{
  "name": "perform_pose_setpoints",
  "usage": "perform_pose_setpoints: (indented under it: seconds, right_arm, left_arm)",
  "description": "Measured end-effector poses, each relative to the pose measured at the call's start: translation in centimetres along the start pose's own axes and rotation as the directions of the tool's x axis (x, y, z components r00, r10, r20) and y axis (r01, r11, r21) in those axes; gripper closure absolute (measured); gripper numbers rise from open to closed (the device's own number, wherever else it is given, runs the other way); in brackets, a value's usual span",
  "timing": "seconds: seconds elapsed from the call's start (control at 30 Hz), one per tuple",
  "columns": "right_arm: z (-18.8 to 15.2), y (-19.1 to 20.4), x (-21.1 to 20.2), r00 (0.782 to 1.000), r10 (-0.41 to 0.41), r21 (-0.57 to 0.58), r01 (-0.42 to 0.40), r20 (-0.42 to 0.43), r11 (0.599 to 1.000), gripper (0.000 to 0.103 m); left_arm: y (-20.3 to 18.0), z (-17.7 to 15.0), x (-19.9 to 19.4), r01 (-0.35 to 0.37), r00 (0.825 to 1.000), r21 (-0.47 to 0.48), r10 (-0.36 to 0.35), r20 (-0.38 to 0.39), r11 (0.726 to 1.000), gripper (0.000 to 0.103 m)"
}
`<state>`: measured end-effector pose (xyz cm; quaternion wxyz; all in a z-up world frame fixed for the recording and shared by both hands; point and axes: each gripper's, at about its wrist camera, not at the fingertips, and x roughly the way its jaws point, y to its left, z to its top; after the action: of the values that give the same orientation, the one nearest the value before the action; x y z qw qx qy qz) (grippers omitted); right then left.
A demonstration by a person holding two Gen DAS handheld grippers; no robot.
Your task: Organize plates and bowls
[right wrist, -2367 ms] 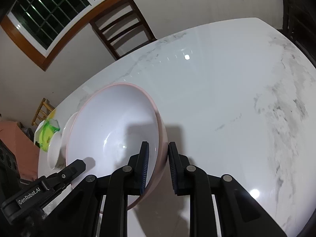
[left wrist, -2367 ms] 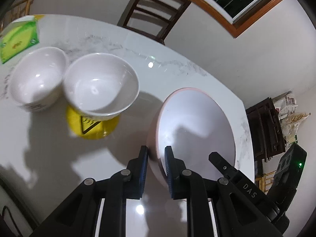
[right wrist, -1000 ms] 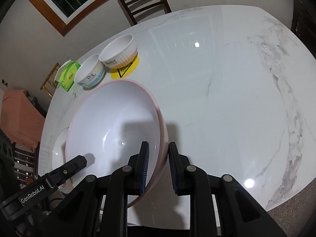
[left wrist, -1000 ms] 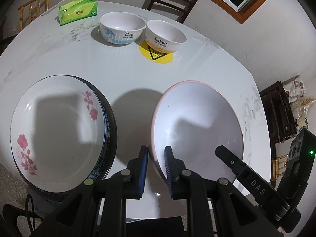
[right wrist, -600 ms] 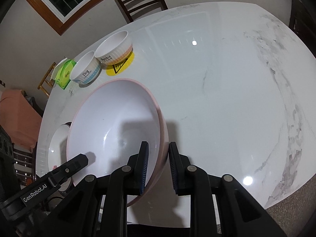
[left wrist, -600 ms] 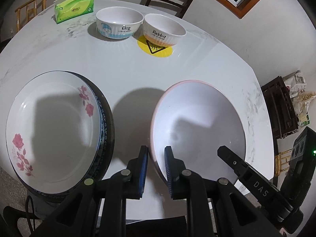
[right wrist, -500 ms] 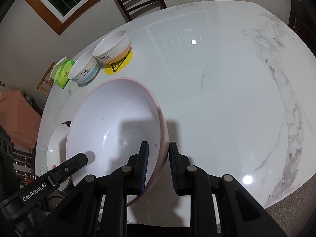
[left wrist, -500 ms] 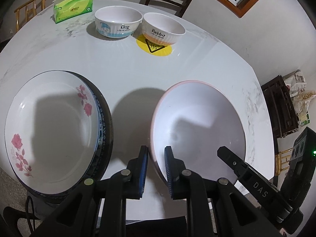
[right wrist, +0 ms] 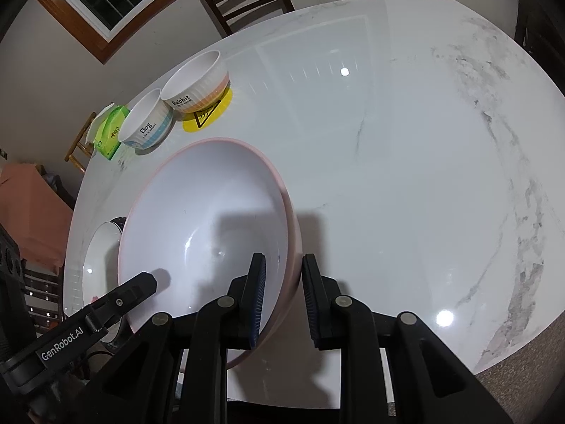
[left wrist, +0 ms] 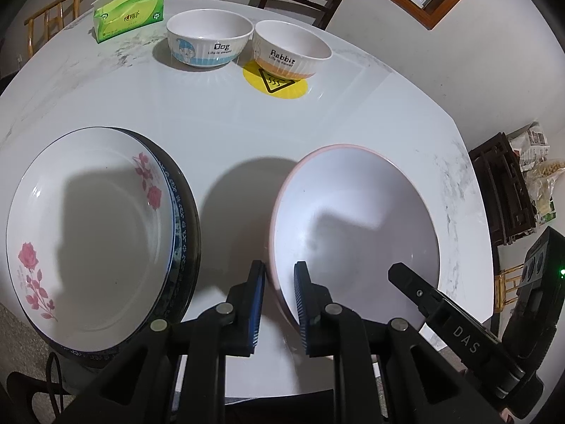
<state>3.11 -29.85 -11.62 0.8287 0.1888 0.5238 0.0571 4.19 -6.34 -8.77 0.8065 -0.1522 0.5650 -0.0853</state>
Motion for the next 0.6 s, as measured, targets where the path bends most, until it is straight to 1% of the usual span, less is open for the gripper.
perform_pose_setpoints:
  seconds: [0.43, 0.6]
  right_arm:
    - [-0.03, -0.09, 0.09, 1.0, 0.002, 0.006, -0.002, -0.003, 1.0, 0.08]
    - [-0.03, 0.11, -0.21, 1.0, -0.007, -0.008, 0.007, 0.015, 1.0, 0.075]
  left_arm:
    - [0.35, 0.18, 0.28, 0.016, 1.0, -0.013, -0.016, -0.015, 1.0, 0.086]
    - [0.54, 0.18, 0.01, 0.012, 1.0, -0.017, -0.012, -0.003, 1.0, 0.085]
